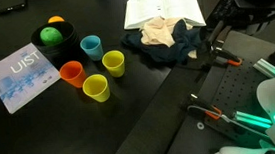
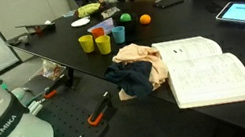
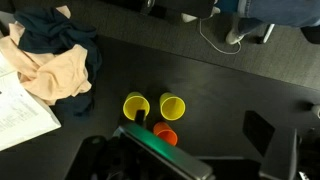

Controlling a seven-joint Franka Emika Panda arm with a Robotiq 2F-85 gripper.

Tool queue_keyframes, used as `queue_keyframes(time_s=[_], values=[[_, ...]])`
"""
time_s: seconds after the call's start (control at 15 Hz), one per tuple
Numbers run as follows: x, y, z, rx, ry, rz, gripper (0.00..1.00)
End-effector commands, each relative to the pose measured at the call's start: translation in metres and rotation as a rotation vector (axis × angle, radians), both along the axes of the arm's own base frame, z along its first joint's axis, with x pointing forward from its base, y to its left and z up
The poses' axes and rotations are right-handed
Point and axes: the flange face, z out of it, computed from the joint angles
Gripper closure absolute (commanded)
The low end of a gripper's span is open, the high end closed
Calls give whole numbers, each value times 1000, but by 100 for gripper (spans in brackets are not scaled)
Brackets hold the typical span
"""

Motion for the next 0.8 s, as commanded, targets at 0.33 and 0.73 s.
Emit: queue_keyframes(time_s=[0.33,0.73], values=[[-1,0,10,5,-20,1,0],[-1,0,10,5,-19,1,0]])
